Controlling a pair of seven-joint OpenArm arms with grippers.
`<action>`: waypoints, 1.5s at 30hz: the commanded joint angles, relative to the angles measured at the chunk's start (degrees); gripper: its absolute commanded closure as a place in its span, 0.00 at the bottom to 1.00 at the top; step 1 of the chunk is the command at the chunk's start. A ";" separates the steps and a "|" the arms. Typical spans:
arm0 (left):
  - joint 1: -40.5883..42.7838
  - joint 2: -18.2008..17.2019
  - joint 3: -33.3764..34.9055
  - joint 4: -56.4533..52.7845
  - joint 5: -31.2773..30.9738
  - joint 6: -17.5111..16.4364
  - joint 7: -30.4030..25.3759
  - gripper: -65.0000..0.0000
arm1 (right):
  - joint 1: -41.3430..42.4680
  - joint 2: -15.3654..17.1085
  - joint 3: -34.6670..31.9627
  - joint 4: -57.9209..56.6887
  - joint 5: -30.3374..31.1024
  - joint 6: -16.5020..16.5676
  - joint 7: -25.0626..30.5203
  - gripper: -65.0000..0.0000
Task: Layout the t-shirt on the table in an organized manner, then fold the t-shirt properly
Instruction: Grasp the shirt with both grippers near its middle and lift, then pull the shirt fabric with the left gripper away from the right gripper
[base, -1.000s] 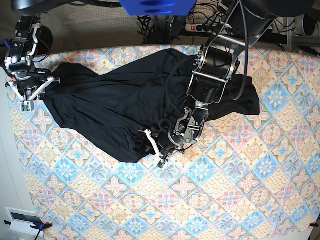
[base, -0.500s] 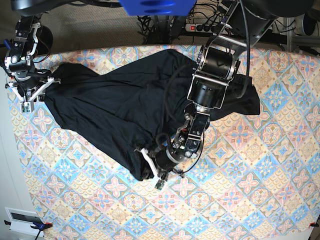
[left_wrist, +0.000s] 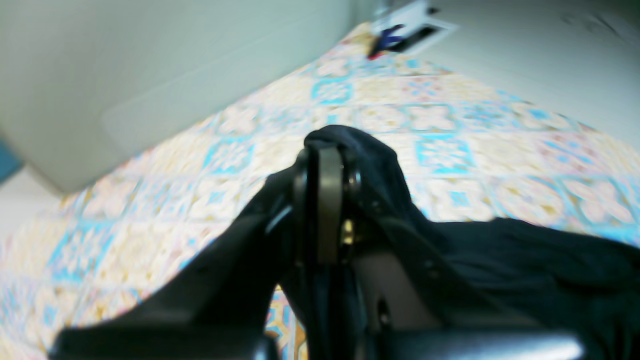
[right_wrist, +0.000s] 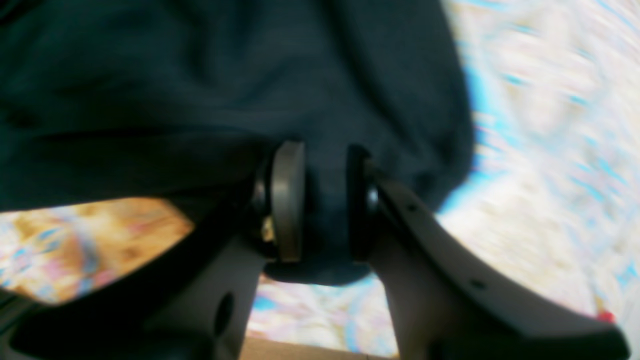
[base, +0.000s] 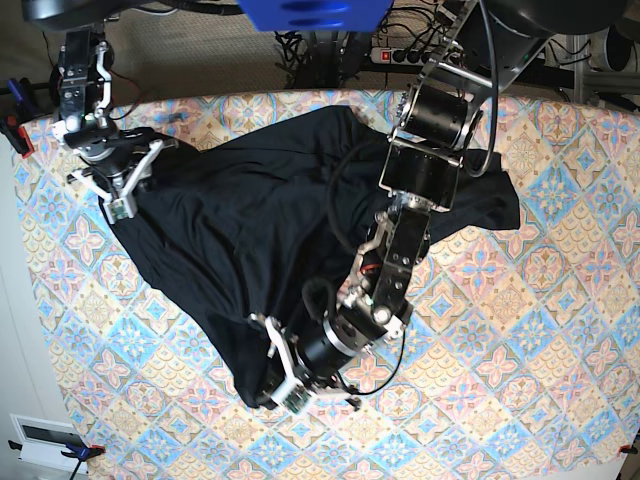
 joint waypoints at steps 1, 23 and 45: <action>-1.02 -0.39 -0.21 2.08 1.08 0.49 -1.28 1.00 | 0.39 1.00 -0.70 1.77 0.05 0.00 1.05 0.78; 6.46 -6.37 7.71 6.83 13.04 0.76 2.85 0.66 | 12.78 0.91 -20.74 1.85 3.39 0.00 6.50 0.78; 5.40 -7.16 -9.00 -8.73 -10.26 0.84 6.89 0.63 | 12.43 0.21 -22.06 1.94 3.31 0.00 6.50 0.71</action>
